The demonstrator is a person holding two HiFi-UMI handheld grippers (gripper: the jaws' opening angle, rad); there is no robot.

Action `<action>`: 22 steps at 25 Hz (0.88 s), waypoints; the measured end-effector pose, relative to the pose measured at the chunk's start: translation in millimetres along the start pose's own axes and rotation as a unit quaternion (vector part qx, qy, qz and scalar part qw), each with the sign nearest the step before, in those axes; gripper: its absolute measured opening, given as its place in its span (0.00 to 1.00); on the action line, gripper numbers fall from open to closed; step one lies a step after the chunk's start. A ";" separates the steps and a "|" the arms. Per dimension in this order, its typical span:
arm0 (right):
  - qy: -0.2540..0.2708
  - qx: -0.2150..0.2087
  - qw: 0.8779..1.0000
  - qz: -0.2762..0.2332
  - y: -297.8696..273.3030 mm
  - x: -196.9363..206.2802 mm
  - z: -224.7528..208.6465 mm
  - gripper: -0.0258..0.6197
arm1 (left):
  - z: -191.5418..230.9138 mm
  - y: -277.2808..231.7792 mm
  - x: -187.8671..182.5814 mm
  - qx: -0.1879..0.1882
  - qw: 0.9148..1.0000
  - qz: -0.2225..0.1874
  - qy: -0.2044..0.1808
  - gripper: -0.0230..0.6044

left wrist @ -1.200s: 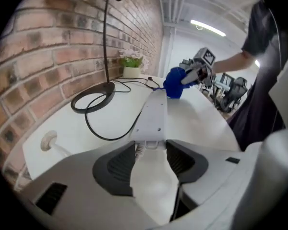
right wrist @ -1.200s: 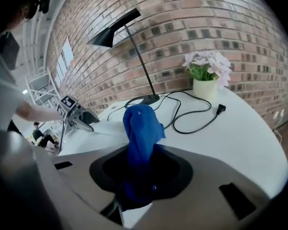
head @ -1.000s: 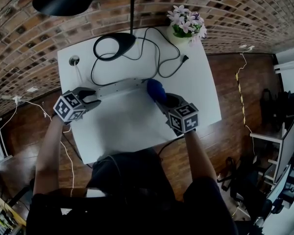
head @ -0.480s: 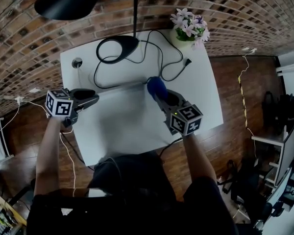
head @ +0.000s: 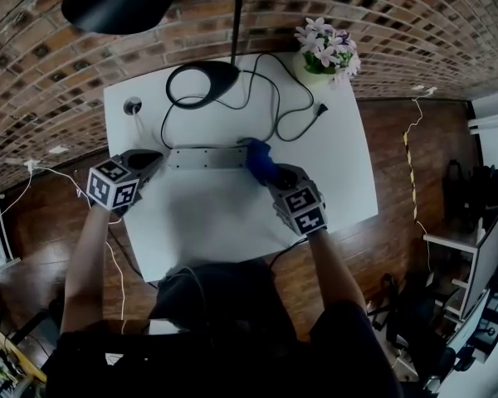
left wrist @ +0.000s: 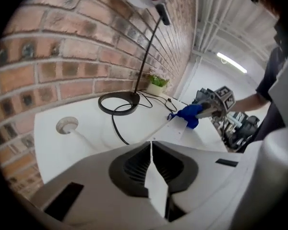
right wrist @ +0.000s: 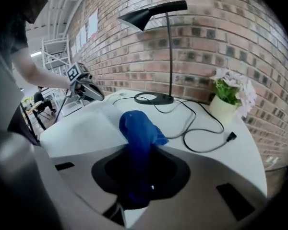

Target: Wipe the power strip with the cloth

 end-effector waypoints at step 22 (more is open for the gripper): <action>-0.234 -0.154 0.959 -0.034 -53.7 0.9 -23.4 0.18 | -39.7 -65.8 3.0 0.002 0.957 0.123 -0.263 0.54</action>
Point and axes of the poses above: the fingertips, and each gripper's own axes: y backward along the fingers, z to its left, x out of its underside, the point moved 9 cm from there along y, backward along the fingers
